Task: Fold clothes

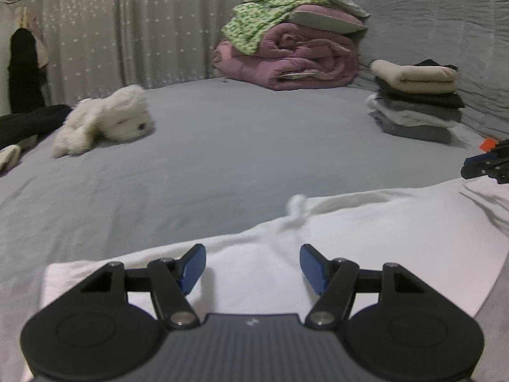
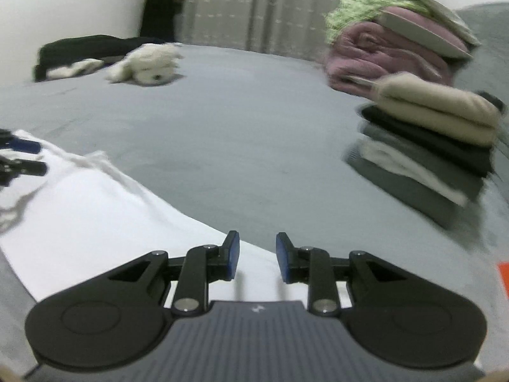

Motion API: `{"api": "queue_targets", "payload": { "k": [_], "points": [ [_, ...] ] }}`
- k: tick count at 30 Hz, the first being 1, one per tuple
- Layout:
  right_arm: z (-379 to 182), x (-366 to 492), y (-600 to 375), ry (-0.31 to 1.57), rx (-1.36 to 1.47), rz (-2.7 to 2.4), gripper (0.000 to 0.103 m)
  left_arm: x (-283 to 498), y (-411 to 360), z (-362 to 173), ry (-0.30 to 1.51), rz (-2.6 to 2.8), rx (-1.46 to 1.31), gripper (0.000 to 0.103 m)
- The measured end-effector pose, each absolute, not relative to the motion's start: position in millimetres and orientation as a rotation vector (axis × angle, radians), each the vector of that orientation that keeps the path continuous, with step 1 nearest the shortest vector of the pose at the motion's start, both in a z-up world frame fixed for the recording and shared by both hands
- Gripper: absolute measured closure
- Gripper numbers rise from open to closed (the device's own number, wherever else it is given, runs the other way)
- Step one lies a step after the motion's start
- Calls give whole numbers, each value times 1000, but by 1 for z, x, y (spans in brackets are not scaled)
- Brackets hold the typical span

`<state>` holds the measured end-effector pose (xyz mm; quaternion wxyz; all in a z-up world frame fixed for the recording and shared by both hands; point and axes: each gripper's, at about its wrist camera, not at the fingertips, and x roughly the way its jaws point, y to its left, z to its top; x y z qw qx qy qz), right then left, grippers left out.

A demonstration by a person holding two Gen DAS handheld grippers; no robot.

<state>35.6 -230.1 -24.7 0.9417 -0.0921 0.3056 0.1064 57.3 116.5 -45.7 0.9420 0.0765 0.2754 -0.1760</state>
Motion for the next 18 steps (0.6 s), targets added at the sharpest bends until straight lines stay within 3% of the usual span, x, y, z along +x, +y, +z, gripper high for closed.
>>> {"api": "queue_targets", "payload": {
  "k": [4, 8, 12, 18],
  "points": [
    [-24, 45, -188, 609, -177, 312, 73, 65, 146, -49, 585, -282, 113, 37],
    [-26, 53, -145, 601, -179, 392, 73, 73, 168, -56, 619, -221, 77, 45],
    [-30, 63, -104, 598, -209, 478, 79, 77, 181, -63, 617, -105, 64, 63],
    [-45, 88, -61, 622, -192, 532, 82, 76, 185, -65, 612, -105, 47, 64]
  ]
}}
